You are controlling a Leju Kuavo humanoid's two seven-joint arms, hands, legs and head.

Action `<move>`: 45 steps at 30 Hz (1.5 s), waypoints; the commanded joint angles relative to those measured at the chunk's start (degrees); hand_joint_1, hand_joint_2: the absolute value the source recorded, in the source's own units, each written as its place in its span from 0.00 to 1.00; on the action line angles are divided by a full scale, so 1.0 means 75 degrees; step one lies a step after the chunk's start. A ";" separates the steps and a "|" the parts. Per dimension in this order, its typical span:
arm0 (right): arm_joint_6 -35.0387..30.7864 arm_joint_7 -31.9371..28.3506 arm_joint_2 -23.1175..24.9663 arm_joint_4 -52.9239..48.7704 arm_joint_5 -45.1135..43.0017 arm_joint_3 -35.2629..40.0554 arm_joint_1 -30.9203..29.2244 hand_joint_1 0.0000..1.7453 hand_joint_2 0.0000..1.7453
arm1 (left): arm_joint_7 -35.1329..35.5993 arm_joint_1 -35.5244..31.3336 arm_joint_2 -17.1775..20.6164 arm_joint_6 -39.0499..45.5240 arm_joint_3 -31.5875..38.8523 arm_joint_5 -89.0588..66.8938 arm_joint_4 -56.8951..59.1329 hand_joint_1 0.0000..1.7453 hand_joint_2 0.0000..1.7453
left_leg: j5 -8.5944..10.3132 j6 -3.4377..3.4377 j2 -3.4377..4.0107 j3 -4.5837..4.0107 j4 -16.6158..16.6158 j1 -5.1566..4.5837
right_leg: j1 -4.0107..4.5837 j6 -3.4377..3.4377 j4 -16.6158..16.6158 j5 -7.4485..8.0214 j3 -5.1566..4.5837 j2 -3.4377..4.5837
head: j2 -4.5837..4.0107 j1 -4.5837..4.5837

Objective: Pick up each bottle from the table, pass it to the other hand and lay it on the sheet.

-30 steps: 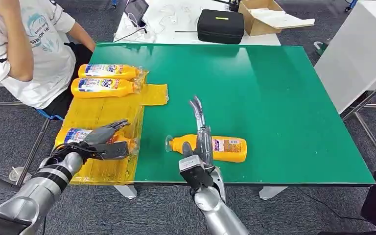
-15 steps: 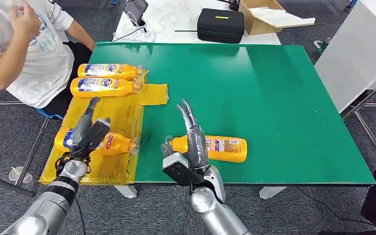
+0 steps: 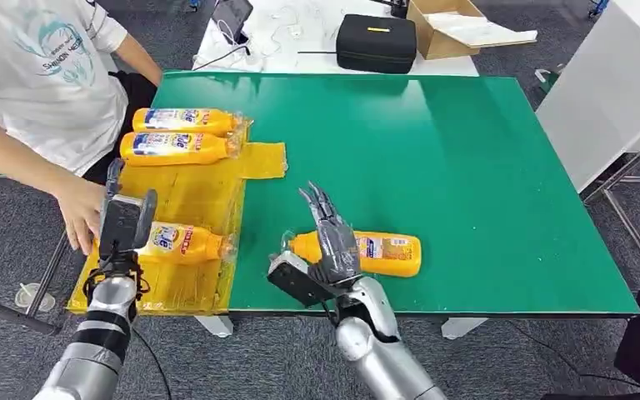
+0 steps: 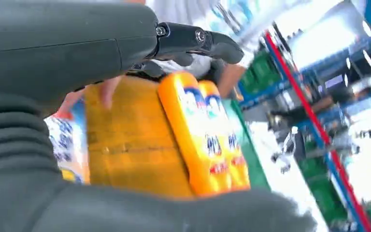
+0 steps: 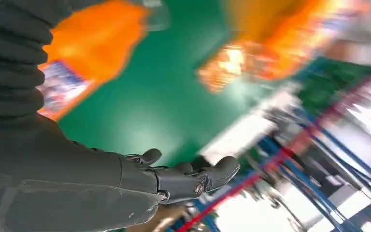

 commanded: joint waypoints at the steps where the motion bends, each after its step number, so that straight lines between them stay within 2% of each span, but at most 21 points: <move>1: 0.1328 0.0763 -0.1268 -0.0307 0.0575 -0.0224 -0.0200 0.00 1.00 | 0.0185 0.0840 -0.0206 -0.0150 0.0944 -0.0190 -0.1093 0.00 1.00 | -0.0019 0.0022 0.0011 0.0047 -0.0006 -0.0009 | -0.0003 -0.0004 -0.0013 -0.0014 0.0051 -0.0005 | -0.0003 0.0000; 2: 0.1524 0.0901 -0.1326 -0.0244 0.0610 -0.0175 -0.0259 0.00 1.00 | 0.0187 0.0833 -0.0219 -0.0184 0.0985 -0.0184 -0.0996 0.00 1.00 | -0.0007 0.0010 0.0011 0.0013 -0.0003 -0.0008 | -0.0007 -0.0004 -0.0006 -0.0003 0.0013 0.0001 | -0.0003 -0.0003; 7: 0.2149 0.1162 -0.1528 0.0315 0.0420 0.0073 -0.0631 0.00 1.00 | 0.0079 0.0704 -0.0263 -0.0145 0.1023 -0.0322 -0.0591 0.00 1.00 | -0.0009 0.0014 0.0005 0.0025 -0.0003 -0.0007 | -0.0003 -0.0008 -0.0007 -0.0005 0.0024 -0.0006 | -0.0003 -0.0003; 20: 0.2299 0.1297 -0.1622 0.0462 0.0279 0.0164 -0.0738 0.00 1.00 | 0.0075 0.0650 -0.0306 -0.0135 0.0964 -0.0396 -0.0502 0.00 1.00 | -0.0005 0.0008 0.0006 0.0006 -0.0002 -0.0003 | 0.0000 -0.0002 -0.0004 -0.0002 0.0007 0.0000 | -0.0003 -0.0003; 21: 0.2320 0.1319 -0.1616 0.0519 0.0276 0.0188 -0.0768 0.00 1.00 | 0.0081 0.0638 -0.0296 -0.0146 0.0963 -0.0399 -0.0479 0.00 1.00 | -0.0018 0.0017 0.0013 0.0045 -0.0005 -0.0006 | 0.0001 -0.0009 -0.0007 -0.0013 0.0045 -0.0003 | -0.0003 -0.0003; 22: 0.2365 0.1396 -0.1621 0.0606 0.0270 0.0226 -0.0809 0.00 1.00 | 0.0084 0.0626 -0.0300 -0.0164 0.0954 -0.0406 -0.0444 0.00 1.00 | -0.0007 0.0009 0.0007 0.0011 -0.0002 -0.0004 | 0.0000 -0.0003 -0.0004 -0.0003 0.0012 0.0000 | 0.0000 -0.0003; 25: 0.2405 0.1560 -0.1664 0.0853 0.0260 0.0223 -0.0906 0.00 1.00 | 0.0104 0.0605 -0.0314 -0.0167 0.0949 -0.0407 -0.0316 0.00 1.00 | -0.0006 0.0010 0.0007 0.0015 -0.0004 -0.0002 | 0.0002 -0.0004 -0.0007 -0.0001 0.0016 -0.0001 | 0.0000 -0.0003; 35: 0.3023 0.1747 -0.1860 0.1969 0.0040 0.0464 -0.1620 0.00 1.00 | 0.0121 0.0411 -0.0322 -0.0188 0.0946 -0.0363 0.0038 0.00 1.00 | -0.0012 0.0021 0.0011 0.0051 -0.0009 -0.0007 | 0.0002 -0.0011 -0.0012 -0.0009 0.0053 -0.0008 | -0.0003 -0.0003; 36: 0.3118 0.1791 -0.1894 0.2048 0.0021 0.0518 -0.1691 0.00 1.00 | 0.0122 0.0408 -0.0320 -0.0219 0.0939 -0.0351 0.0055 0.00 1.00 | -0.0007 0.0011 0.0007 0.0020 -0.0004 -0.0004 | 0.0001 -0.0004 -0.0007 -0.0003 0.0021 -0.0003 | -0.0003 -0.0003; 37: 0.3187 0.1818 -0.1920 0.2123 0.0021 0.0566 -0.1769 0.00 1.00 | 0.0124 0.0404 -0.0310 -0.0187 0.0904 -0.0401 0.0076 0.00 1.00 | -0.0015 0.0021 0.0013 0.0059 -0.0012 -0.0007 | 0.0002 -0.0012 -0.0014 -0.0011 0.0059 -0.0006 | -0.0003 -0.0006; 39: 0.3383 0.1879 -0.1944 0.2312 -0.0006 0.0655 -0.1939 0.00 1.00 | 0.0124 0.0388 -0.0313 -0.0179 0.0894 -0.0408 0.0146 0.00 1.00 | -0.0006 0.0011 0.0006 0.0014 -0.0001 -0.0004 | 0.0001 -0.0003 -0.0005 -0.0003 0.0016 -0.0003 | -0.0003 -0.0003; 45: 0.3808 0.1848 -0.2045 0.2824 -0.0088 0.0939 -0.2382 0.00 1.00 | 0.0109 0.0280 -0.0321 -0.0171 0.0867 -0.0415 0.0322 0.00 1.00 | -0.0004 0.0012 0.0003 0.0018 -0.0002 -0.0004 | 0.0000 -0.0003 -0.0005 -0.0002 0.0021 -0.0008 | -0.0003 -0.0003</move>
